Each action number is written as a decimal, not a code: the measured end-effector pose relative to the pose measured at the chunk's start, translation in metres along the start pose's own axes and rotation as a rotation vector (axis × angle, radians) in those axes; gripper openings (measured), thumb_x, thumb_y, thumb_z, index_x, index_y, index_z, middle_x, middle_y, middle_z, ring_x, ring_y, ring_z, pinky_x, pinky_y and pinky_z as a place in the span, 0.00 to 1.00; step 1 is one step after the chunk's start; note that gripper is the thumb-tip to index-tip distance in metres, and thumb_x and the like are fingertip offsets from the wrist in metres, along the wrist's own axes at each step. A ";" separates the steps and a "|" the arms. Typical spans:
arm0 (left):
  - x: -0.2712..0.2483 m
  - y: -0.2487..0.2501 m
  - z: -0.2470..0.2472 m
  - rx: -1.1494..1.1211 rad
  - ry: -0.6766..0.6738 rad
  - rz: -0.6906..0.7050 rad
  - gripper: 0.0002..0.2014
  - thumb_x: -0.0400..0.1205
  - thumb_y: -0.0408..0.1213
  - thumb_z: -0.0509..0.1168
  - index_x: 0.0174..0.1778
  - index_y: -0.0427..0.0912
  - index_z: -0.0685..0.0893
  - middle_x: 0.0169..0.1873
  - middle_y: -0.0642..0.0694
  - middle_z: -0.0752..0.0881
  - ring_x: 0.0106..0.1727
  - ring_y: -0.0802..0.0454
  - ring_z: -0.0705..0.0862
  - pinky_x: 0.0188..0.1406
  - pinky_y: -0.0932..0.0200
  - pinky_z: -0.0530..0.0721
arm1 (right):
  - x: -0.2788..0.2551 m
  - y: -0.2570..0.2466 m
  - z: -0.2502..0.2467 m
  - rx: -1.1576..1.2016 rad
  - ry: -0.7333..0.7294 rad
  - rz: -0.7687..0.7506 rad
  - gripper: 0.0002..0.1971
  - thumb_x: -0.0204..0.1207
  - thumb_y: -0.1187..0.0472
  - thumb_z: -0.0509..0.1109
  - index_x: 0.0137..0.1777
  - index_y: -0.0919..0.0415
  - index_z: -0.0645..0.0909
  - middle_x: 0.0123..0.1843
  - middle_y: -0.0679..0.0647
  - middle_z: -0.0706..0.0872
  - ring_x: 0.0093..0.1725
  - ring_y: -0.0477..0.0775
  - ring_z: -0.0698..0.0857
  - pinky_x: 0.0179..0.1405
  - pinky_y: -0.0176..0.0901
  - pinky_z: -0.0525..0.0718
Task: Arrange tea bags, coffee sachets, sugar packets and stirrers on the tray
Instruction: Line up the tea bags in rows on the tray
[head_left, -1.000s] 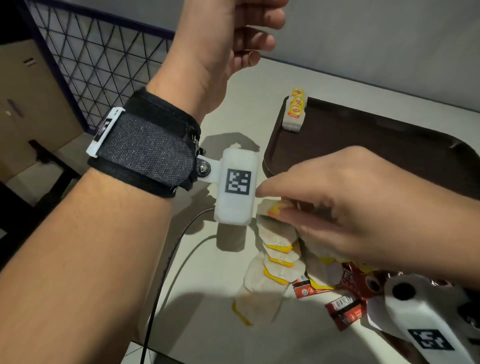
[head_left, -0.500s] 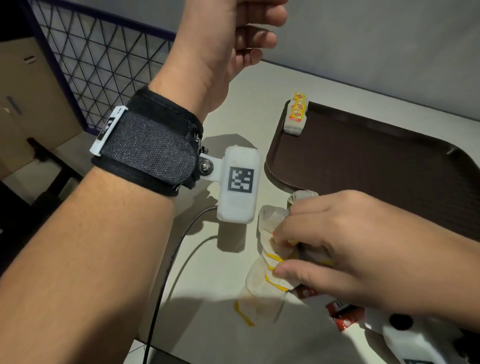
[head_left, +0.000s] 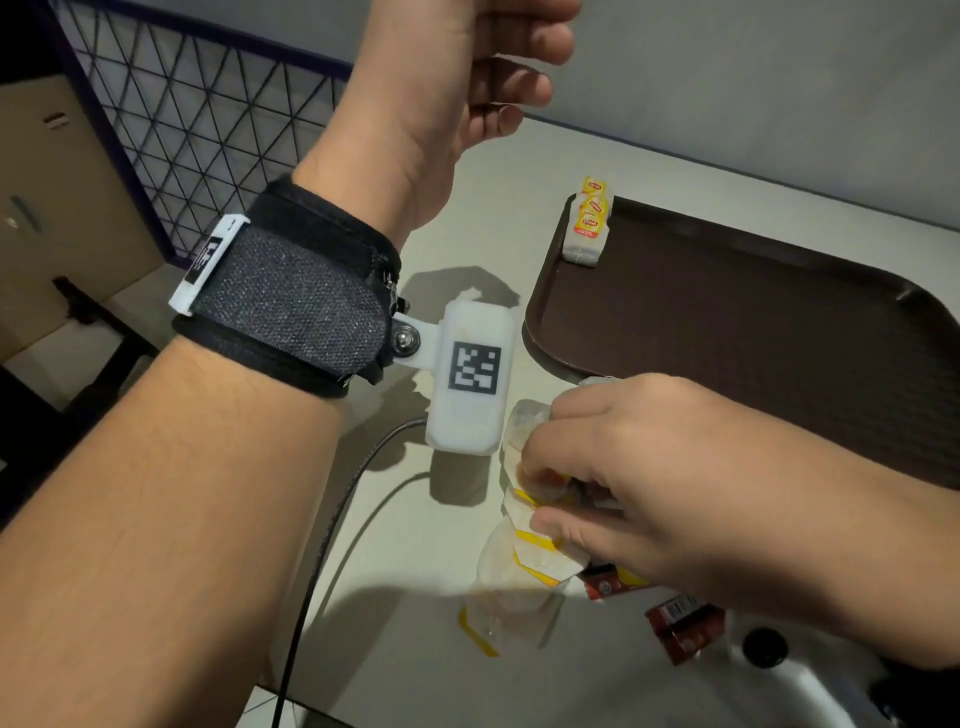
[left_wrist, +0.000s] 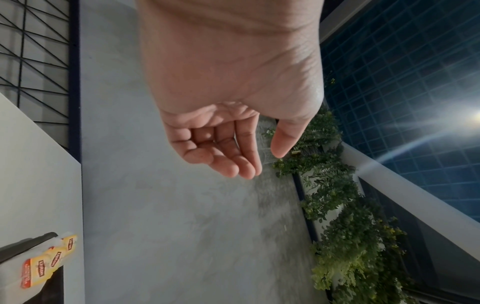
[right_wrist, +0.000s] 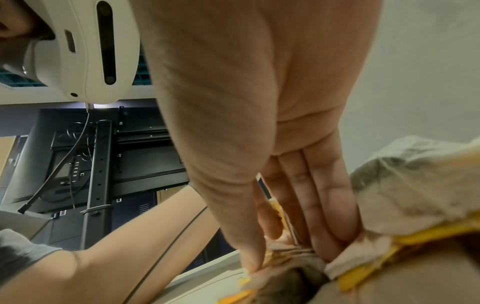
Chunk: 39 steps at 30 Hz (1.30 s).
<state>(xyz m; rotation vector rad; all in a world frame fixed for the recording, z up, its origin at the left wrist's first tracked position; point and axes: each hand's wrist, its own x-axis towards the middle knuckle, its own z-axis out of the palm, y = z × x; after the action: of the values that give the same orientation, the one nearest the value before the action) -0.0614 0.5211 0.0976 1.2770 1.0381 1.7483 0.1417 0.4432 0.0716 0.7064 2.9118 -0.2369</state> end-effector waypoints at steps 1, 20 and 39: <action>0.000 0.001 0.000 0.002 -0.001 0.001 0.18 0.70 0.48 0.56 0.46 0.42 0.85 0.32 0.55 0.88 0.32 0.57 0.82 0.37 0.64 0.78 | 0.000 0.001 0.002 -0.002 0.013 -0.004 0.11 0.83 0.43 0.64 0.48 0.49 0.80 0.44 0.44 0.77 0.47 0.46 0.79 0.49 0.48 0.81; -0.011 0.016 0.017 0.183 -0.258 -0.091 0.17 0.79 0.51 0.64 0.49 0.40 0.89 0.42 0.43 0.93 0.41 0.46 0.88 0.42 0.55 0.81 | -0.015 0.064 -0.051 0.623 0.442 0.009 0.03 0.74 0.60 0.77 0.40 0.57 0.89 0.31 0.57 0.87 0.27 0.49 0.83 0.25 0.45 0.80; -0.048 -0.008 0.097 0.053 -0.449 -0.354 0.08 0.78 0.31 0.72 0.51 0.36 0.92 0.41 0.40 0.94 0.40 0.51 0.94 0.38 0.61 0.90 | -0.068 0.129 -0.078 0.637 0.533 0.219 0.07 0.78 0.66 0.73 0.39 0.57 0.87 0.32 0.53 0.87 0.31 0.45 0.82 0.34 0.49 0.81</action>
<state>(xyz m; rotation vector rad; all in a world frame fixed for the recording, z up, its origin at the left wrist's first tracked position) 0.0451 0.5004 0.0899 1.3416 0.9753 1.1103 0.2539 0.5405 0.1441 1.3472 3.1966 -1.1407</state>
